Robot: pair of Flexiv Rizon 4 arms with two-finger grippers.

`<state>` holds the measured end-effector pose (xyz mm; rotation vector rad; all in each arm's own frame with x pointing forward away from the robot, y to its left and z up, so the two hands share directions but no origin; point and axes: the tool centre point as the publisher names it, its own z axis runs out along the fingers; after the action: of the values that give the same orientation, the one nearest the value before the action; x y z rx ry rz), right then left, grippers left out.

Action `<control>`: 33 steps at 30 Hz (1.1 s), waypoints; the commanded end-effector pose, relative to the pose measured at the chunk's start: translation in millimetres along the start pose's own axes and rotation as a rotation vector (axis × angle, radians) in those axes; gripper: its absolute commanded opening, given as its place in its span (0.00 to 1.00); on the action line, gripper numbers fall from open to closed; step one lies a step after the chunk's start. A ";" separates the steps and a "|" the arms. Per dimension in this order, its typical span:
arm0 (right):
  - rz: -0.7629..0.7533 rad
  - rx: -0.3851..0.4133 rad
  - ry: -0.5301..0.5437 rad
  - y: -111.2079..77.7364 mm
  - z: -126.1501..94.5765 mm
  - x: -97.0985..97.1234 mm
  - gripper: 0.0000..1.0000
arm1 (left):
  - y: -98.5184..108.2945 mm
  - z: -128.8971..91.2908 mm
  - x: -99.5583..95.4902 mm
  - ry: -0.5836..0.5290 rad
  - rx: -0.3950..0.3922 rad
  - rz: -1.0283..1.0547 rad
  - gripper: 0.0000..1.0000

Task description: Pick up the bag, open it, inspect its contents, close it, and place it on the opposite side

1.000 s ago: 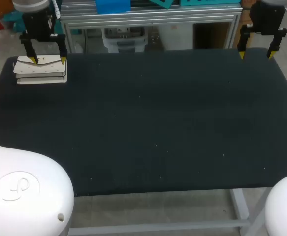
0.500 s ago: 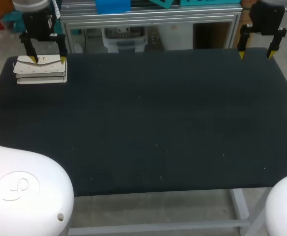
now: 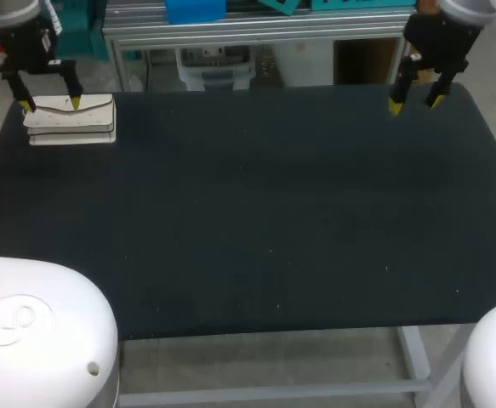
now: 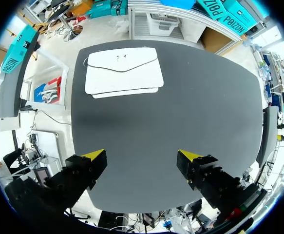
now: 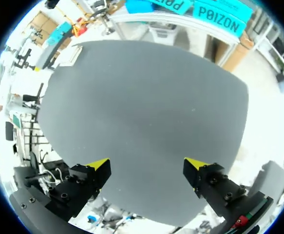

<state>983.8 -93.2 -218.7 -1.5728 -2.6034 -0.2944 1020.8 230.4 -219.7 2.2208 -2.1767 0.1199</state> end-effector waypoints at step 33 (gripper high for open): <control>-0.983 -0.300 0.316 -13.4 56.7 60.4 1.00 | -65.9 53.3 -74.4 0.248 0.106 -0.100 1.00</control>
<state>938.3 -45.2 -260.4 -0.1852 -2.9197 -0.9535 1074.6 290.9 -260.1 2.2353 -2.0025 0.4618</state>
